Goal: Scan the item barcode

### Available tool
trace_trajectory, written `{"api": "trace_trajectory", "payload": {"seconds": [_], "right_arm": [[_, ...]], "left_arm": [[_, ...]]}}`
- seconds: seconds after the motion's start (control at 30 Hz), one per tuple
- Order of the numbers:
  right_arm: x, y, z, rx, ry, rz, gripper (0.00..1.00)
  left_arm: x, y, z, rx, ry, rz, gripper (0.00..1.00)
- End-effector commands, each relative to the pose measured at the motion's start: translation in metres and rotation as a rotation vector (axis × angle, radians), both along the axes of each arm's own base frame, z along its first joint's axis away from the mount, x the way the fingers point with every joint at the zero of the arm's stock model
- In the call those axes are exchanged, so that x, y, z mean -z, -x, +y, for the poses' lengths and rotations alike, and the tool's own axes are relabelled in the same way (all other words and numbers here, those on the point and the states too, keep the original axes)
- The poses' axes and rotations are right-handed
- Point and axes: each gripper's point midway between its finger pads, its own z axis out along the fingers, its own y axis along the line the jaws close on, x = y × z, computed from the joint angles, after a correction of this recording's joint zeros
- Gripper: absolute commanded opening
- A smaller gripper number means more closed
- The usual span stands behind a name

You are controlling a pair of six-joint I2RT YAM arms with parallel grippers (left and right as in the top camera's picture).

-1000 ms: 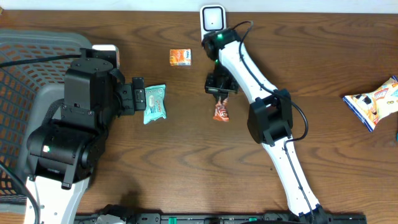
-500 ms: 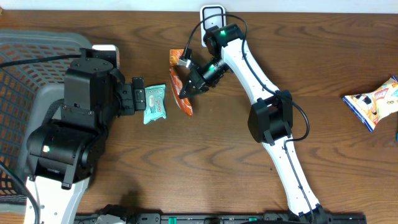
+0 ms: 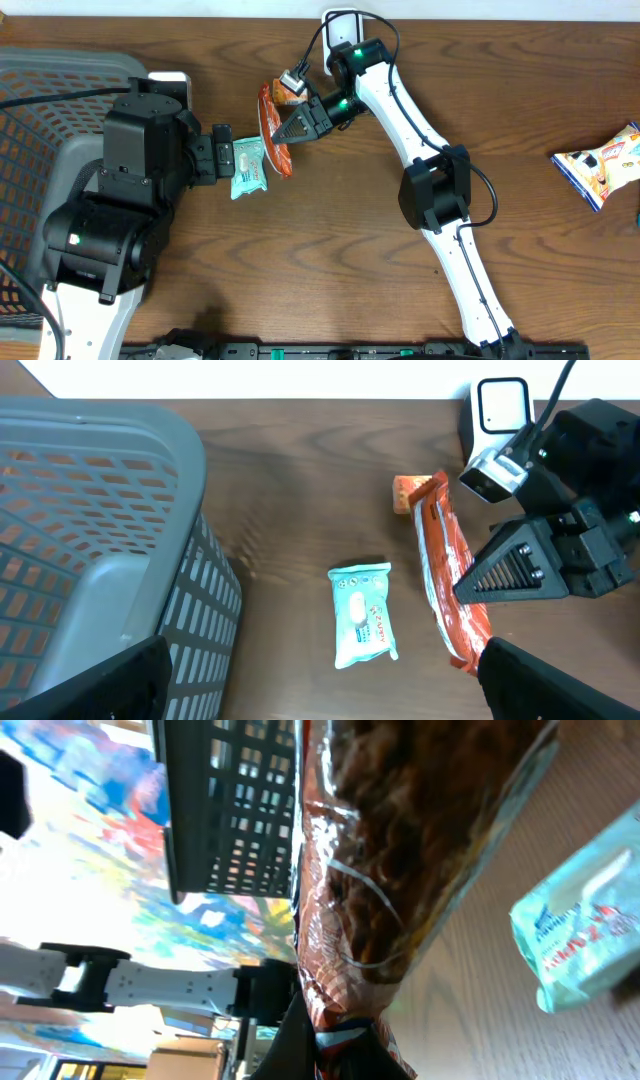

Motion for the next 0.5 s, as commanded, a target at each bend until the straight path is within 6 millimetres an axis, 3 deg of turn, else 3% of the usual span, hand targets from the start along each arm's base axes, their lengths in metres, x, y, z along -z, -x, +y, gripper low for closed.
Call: {"api": "trace_trajectory", "payload": {"seconds": [0.0,0.17,0.3,0.47], "right_arm": [[-0.023,0.0,0.006,0.012,-0.121,0.004,0.01],[-0.021,0.008,0.011,-0.005,-0.029,0.074,0.01],[0.0,0.015,0.011,0.026,0.265,0.423,0.01],[-0.026,0.014,0.017,0.025,0.219,0.644,0.01]], "left_arm": [[0.001,-0.001,0.003,-0.011,-0.008,0.002,0.98],[0.001,-0.001,0.003,-0.011,-0.008,0.002,0.98],[0.001,-0.001,0.003,-0.011,-0.008,0.002,0.98],[0.001,-0.001,0.003,-0.011,-0.008,0.002,0.98]]}}
